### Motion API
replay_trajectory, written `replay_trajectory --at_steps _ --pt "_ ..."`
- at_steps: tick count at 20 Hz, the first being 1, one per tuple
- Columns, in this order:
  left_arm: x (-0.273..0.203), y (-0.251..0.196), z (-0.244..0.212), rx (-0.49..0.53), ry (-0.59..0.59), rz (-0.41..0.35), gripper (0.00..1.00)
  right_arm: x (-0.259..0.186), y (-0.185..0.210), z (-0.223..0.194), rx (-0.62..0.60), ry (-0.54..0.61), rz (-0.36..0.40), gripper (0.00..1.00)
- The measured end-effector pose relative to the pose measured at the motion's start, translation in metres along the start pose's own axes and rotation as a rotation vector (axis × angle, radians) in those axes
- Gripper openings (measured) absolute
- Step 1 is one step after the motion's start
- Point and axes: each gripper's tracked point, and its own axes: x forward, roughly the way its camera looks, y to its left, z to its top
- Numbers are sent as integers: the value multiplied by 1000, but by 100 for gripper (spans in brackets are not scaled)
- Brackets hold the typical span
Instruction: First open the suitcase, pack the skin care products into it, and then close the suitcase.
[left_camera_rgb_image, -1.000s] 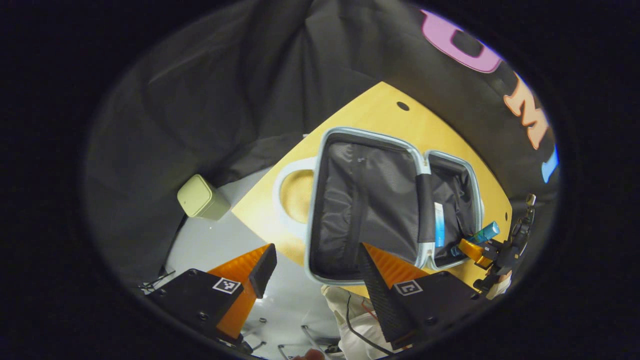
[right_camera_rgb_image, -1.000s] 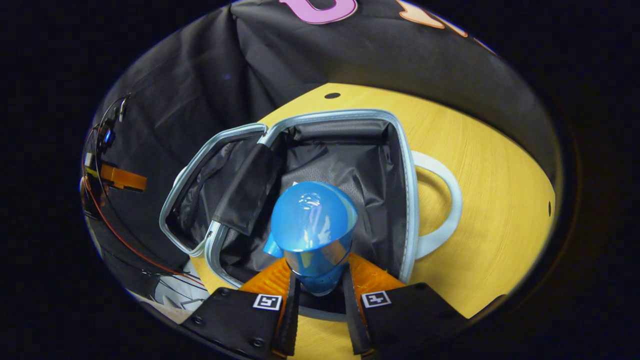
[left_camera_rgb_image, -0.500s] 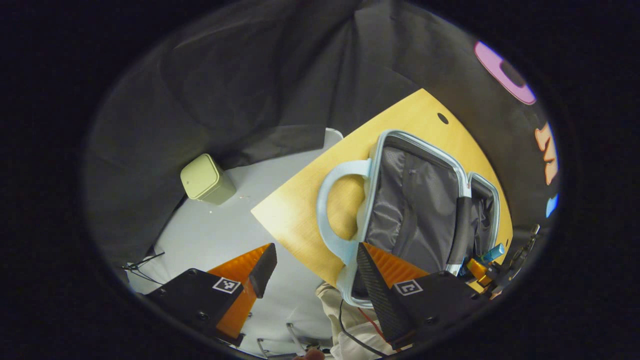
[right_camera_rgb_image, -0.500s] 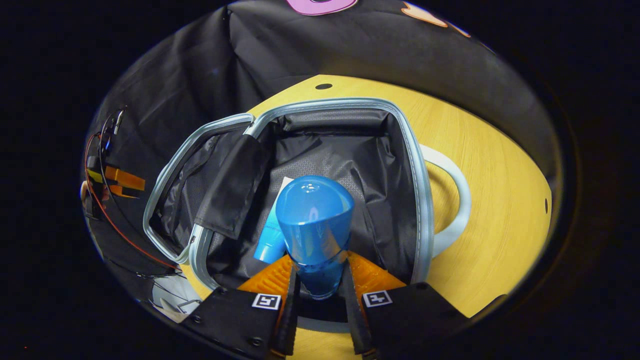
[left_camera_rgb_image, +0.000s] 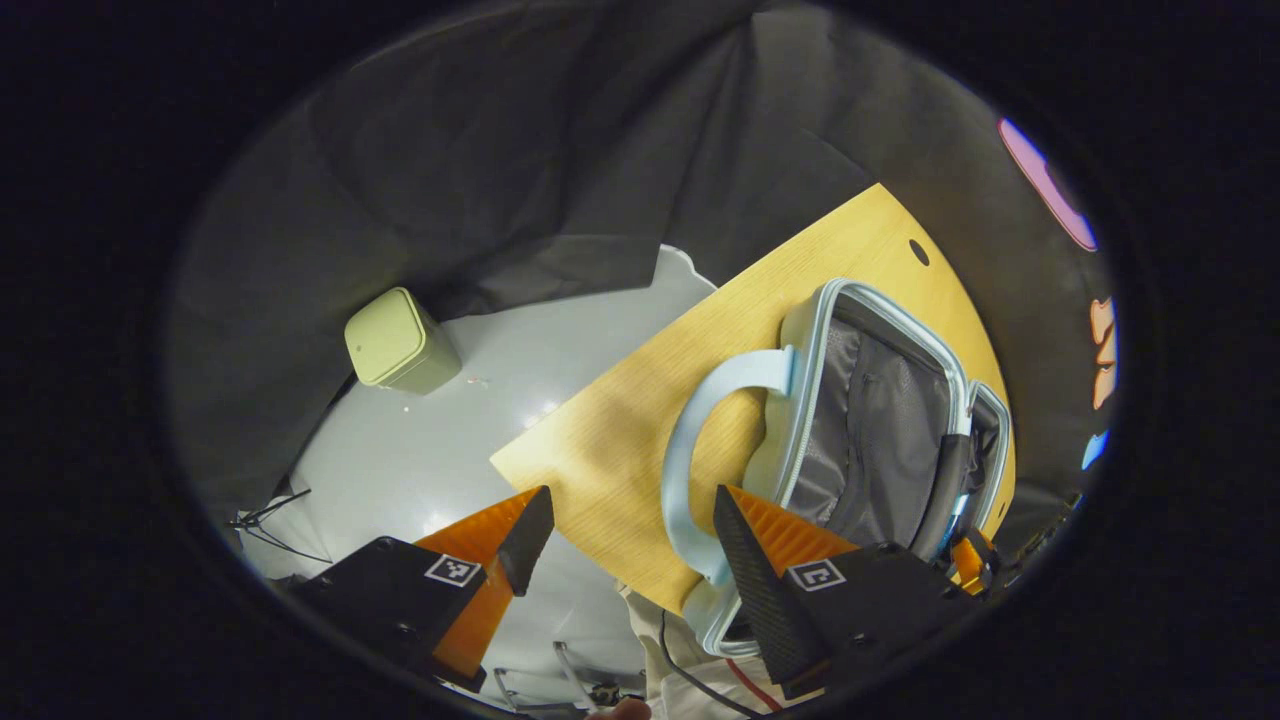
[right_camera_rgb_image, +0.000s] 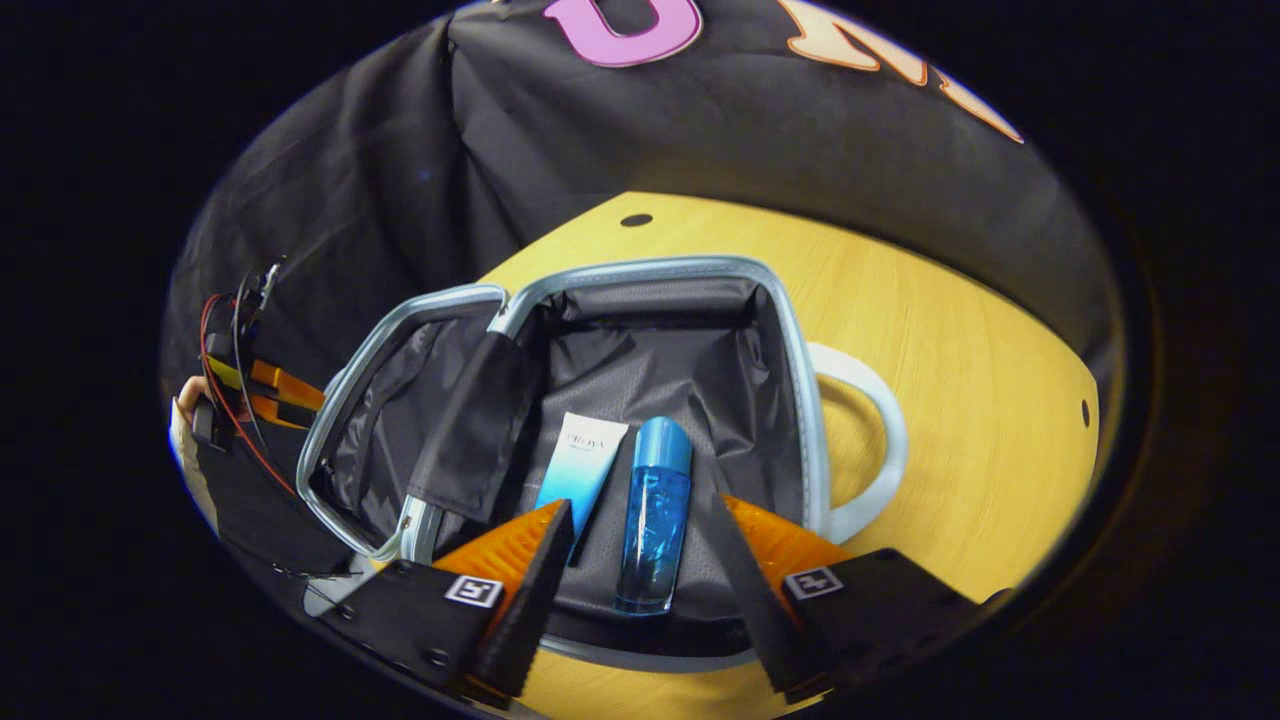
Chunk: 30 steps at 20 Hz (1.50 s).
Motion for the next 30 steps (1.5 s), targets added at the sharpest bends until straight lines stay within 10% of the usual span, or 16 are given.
replay_trajectory --at_steps 9,16,30 --pt "23 -19 -4 -47 66 -99 87 -79 -62 54 109 -249 -130 98" --pt "31 -26 -6 -67 85 -128 12 -155 -130 44 264 -349 -293 98" --pt "-3 -48 2 -132 40 -327 0 -194 -173 -9 394 -356 -411 98"
